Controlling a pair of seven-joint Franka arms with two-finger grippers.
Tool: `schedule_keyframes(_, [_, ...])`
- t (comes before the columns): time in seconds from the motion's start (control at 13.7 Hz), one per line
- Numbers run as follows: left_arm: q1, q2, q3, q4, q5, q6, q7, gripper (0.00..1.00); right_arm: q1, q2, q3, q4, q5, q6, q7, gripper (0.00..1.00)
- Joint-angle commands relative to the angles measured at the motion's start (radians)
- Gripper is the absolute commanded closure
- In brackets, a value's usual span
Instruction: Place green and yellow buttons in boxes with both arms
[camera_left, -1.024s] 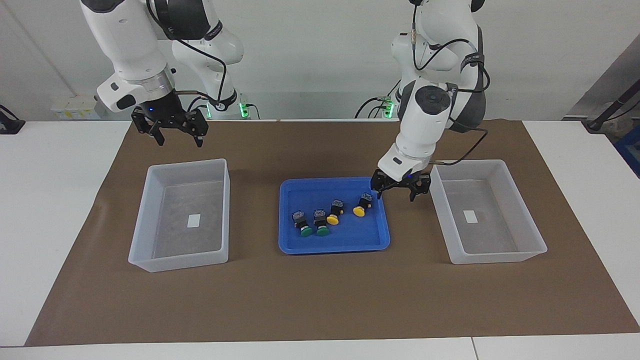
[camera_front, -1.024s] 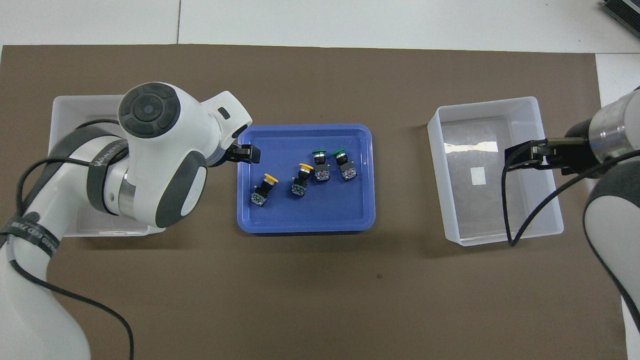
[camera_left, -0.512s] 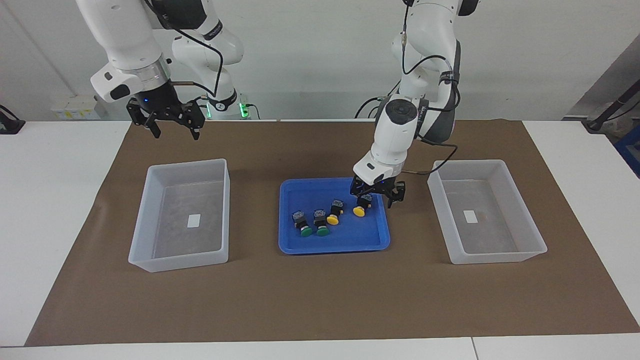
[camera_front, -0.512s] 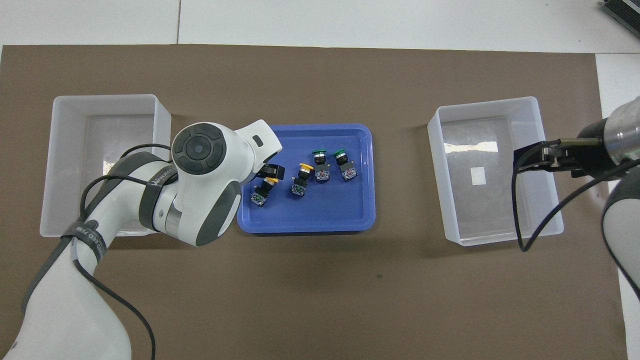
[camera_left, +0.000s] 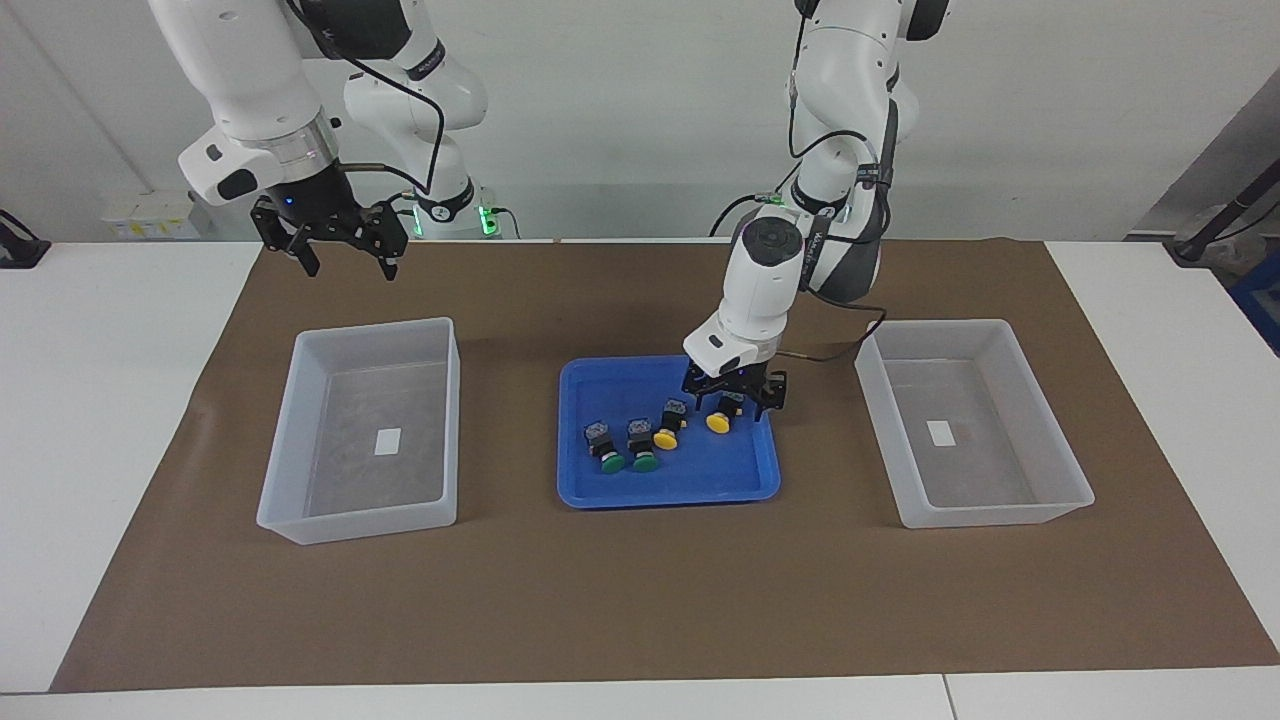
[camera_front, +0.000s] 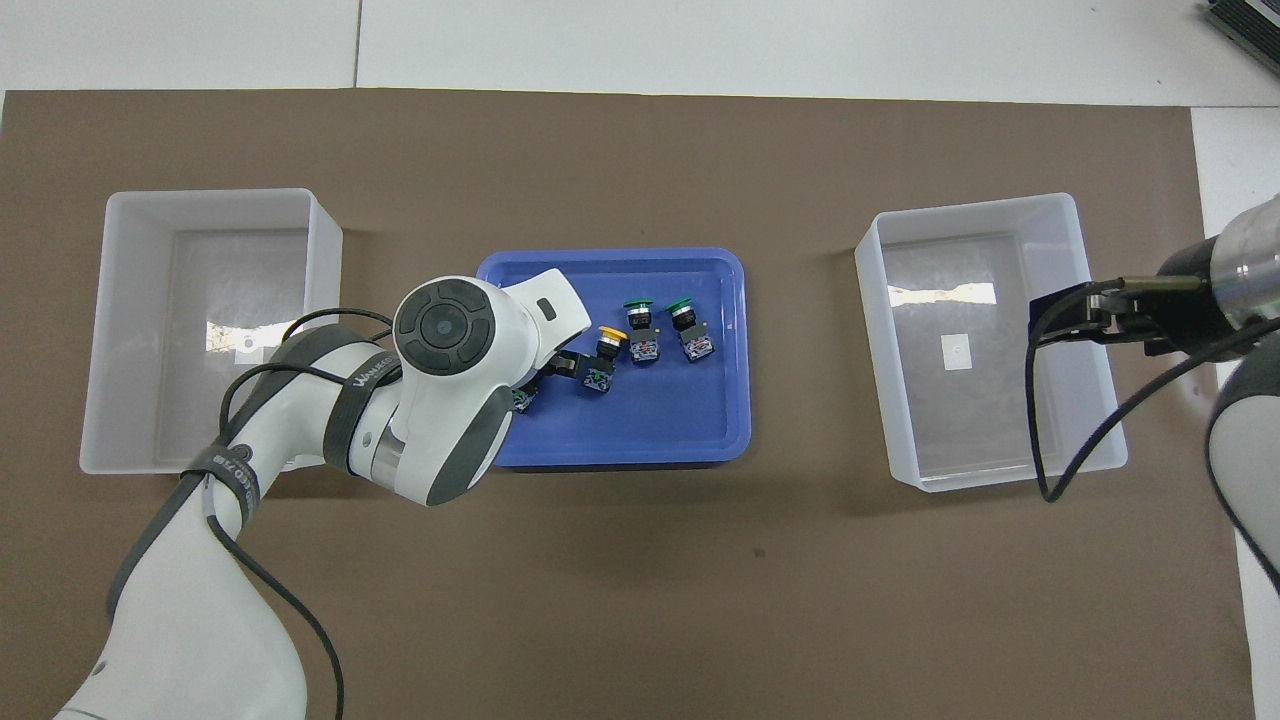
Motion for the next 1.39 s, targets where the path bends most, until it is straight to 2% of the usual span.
schedule_keyframes(0.0, [-0.019,-0.017,0.015,-0.060,0.008,0.053,0.023,0.00,-0.009,-0.017,0.006,-0.024,0.003,0.001,0.006,0.00])
schedule_keyframes(0.44, [-0.042,-0.025,0.015,-0.094,0.008,0.055,0.039,0.11,-0.001,-0.033,0.006,-0.065,0.003,0.053,0.008,0.00])
schedule_keyframes(0.8, [-0.043,-0.025,0.015,-0.100,0.008,0.052,0.037,0.28,0.003,-0.037,0.009,-0.079,0.003,0.077,0.006,0.00])
schedule_keyframes(1.02, [-0.043,-0.028,0.015,-0.106,0.008,0.044,0.037,0.47,0.042,-0.040,0.009,-0.091,0.003,0.113,0.016,0.00])
schedule_keyframes(1.32, [-0.042,-0.029,0.015,-0.116,0.008,0.041,0.036,0.90,0.051,-0.044,0.009,-0.120,0.003,0.157,0.012,0.00])
